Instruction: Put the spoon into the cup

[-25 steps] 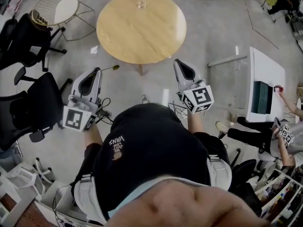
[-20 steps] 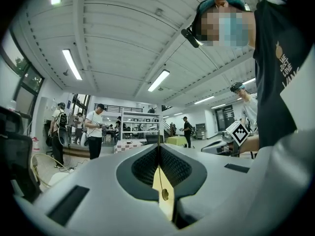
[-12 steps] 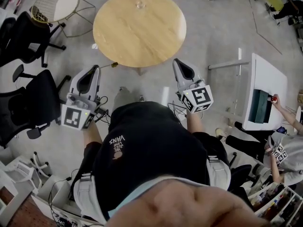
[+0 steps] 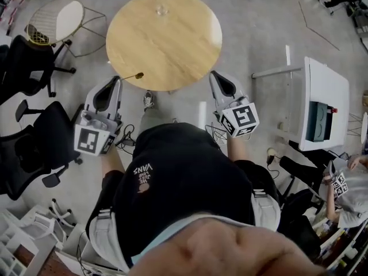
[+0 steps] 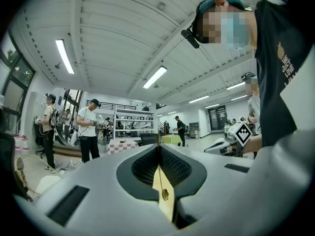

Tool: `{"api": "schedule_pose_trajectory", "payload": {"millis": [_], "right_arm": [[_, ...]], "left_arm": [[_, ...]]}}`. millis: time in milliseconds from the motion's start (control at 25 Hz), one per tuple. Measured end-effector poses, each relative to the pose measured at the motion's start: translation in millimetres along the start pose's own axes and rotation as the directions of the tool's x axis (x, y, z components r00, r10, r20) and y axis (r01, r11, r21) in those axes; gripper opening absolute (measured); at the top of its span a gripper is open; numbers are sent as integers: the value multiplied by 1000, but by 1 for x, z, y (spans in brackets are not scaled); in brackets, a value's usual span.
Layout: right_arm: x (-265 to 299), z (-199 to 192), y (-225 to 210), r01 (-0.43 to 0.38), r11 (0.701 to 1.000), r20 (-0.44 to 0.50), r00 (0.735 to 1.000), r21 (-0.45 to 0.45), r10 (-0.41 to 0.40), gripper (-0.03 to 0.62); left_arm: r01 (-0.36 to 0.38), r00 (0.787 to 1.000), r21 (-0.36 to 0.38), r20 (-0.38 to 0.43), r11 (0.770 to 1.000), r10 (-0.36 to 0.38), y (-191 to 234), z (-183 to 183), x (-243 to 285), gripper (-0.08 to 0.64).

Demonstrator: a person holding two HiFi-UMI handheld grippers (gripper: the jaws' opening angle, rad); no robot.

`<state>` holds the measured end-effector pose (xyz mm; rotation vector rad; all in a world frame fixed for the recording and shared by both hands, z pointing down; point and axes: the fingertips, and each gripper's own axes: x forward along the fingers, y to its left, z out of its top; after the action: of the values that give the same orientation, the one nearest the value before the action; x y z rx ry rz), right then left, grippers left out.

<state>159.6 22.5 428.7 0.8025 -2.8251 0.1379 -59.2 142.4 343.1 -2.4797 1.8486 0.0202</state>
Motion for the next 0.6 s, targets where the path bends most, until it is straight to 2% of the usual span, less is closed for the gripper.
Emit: {"api": "schedule_pose_trajectory", "payload": {"millis": [320, 600], "right_arm": [[43, 16, -5, 81, 997, -9, 997, 14, -81, -2], [79, 26, -8, 160, 986, -29, 987, 36, -159, -2]], "left_arm": [[70, 997, 9, -30, 998, -70, 61, -6, 31, 11], [137, 989, -15, -45, 990, -138, 116, -10, 59, 10]]}}
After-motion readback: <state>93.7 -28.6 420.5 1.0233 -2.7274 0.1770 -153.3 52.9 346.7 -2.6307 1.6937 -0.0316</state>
